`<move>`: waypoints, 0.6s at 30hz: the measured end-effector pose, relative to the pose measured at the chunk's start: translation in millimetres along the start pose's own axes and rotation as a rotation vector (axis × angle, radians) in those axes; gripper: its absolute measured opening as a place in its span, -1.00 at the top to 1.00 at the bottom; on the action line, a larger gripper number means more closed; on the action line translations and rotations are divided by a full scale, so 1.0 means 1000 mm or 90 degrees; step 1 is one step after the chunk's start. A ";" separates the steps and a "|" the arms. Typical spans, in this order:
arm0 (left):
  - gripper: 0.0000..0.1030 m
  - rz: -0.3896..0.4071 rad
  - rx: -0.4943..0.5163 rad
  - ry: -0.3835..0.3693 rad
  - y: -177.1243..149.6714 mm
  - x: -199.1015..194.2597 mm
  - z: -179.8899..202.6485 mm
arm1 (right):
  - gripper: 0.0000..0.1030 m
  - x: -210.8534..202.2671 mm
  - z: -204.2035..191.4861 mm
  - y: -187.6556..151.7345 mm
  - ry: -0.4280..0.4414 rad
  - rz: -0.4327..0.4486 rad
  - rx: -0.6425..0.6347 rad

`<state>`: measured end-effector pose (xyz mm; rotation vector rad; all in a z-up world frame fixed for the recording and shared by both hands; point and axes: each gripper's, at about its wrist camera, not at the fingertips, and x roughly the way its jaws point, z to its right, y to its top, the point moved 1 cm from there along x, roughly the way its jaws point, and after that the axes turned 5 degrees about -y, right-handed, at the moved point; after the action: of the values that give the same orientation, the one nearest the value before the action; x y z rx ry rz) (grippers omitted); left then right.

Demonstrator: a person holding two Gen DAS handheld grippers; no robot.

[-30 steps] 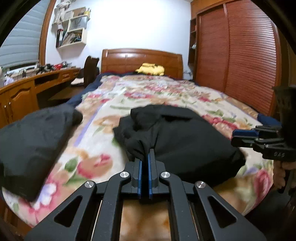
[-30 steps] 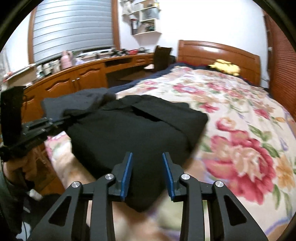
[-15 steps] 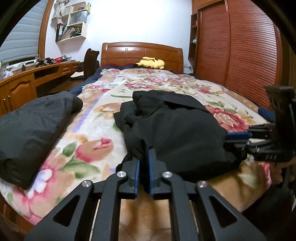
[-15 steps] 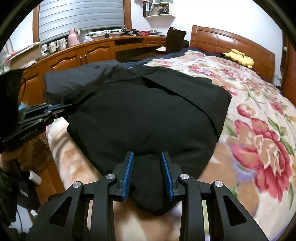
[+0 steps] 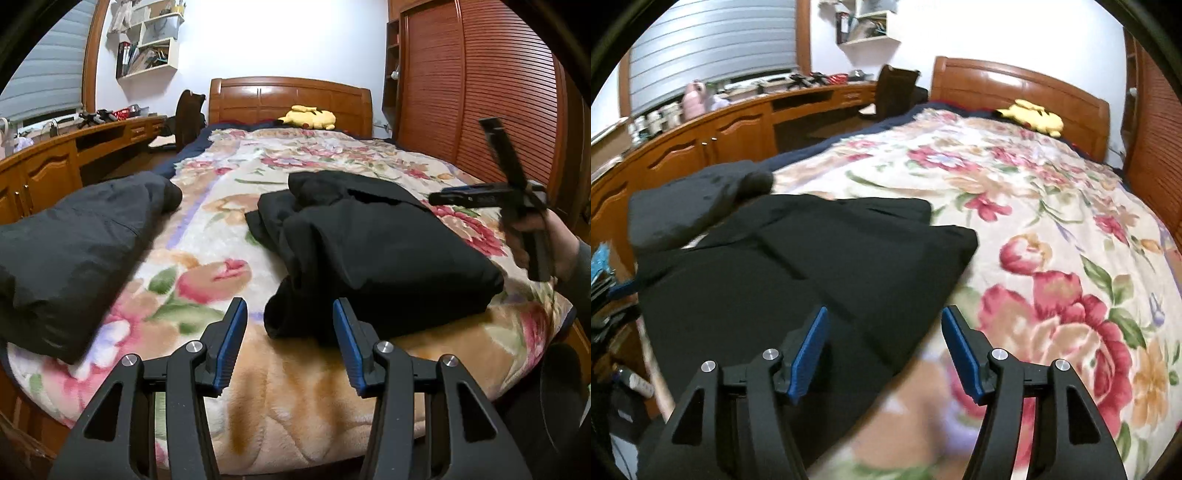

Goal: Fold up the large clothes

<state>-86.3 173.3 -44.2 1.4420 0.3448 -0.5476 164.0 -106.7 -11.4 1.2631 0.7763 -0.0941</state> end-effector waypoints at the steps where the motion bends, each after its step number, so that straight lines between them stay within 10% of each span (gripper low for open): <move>1: 0.04 -0.003 -0.002 0.001 -0.001 0.002 -0.001 | -0.27 0.007 0.003 0.003 -0.005 -0.005 0.003; 18: 0.04 -0.030 -0.038 -0.028 -0.003 0.022 -0.006 | -0.64 0.099 0.032 0.035 0.044 -0.058 0.119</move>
<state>-69.1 175.9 -58.7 1.3644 0.3582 -0.6024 269.3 -89.0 -36.9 1.4138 0.9012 -0.2026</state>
